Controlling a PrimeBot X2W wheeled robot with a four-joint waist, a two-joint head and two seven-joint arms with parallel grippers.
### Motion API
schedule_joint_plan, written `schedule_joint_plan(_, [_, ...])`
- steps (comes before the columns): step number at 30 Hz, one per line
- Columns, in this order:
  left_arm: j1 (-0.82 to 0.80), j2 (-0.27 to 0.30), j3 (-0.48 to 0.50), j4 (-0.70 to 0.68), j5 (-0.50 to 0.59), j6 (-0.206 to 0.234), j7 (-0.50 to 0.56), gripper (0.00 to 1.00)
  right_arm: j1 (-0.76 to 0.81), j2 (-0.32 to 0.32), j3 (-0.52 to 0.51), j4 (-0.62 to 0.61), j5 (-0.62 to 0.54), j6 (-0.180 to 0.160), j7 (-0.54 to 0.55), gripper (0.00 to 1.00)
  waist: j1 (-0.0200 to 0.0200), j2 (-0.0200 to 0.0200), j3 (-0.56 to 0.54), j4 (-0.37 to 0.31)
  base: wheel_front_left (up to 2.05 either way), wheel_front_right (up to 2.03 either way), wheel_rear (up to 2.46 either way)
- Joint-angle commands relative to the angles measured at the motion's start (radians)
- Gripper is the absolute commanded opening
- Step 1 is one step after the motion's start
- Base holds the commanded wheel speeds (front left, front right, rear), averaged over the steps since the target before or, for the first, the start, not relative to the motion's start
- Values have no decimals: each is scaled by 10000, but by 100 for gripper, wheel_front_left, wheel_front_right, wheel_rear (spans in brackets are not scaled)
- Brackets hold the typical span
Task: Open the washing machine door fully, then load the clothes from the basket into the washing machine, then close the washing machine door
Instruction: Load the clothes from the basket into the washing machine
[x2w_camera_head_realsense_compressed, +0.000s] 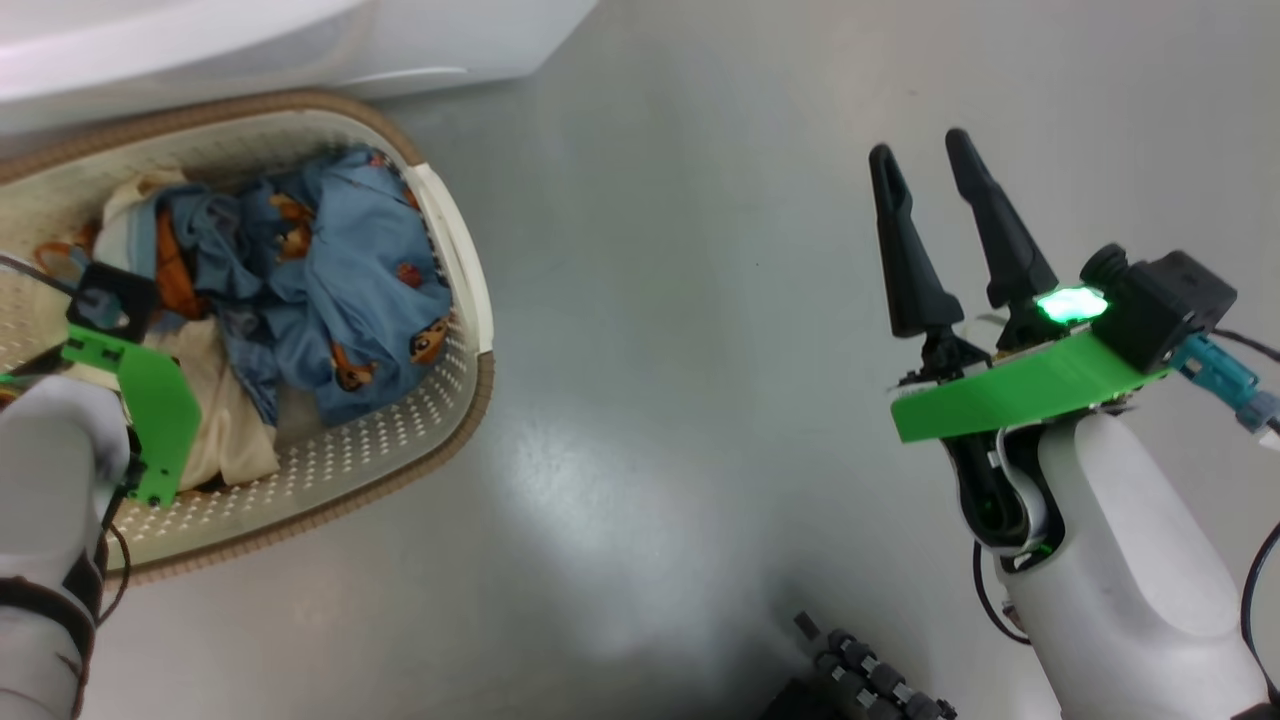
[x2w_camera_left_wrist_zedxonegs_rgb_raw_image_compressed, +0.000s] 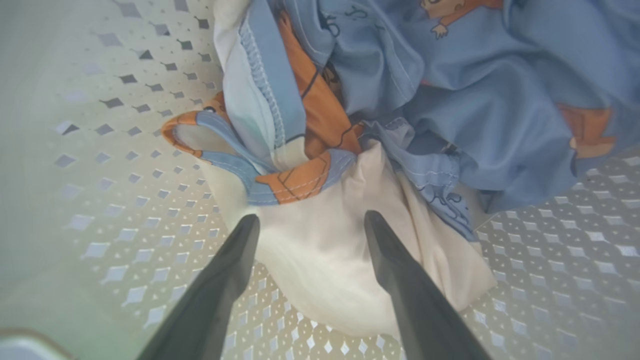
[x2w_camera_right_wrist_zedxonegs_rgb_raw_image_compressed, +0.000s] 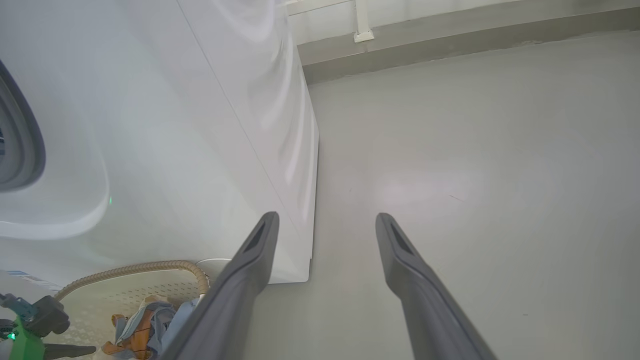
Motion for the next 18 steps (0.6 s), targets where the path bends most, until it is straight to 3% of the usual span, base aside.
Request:
schedule_joint_plan(1, [-46, 451, 132, -63, 50, 92, 43, 100, 30, 9, 179, -276, 82, 46, -80, 100, -1, -1, 242, -129, 0, 0, 0])
schedule_joint_plan(17, [-534, 760, -121, -56, -68, 97, 679, 100, -224, 152, 338, -433, 186, 46, -80, 100, -1, -1, 814, -391, 0, 0, 0])
schedule_joint_plan(18, [-543, 779, -143, -56, -72, 88, 718, 95, -239, 156, 354, -442, 190, 46, -80, 100, -1, -1, 835, -409, 0, 0, 0])
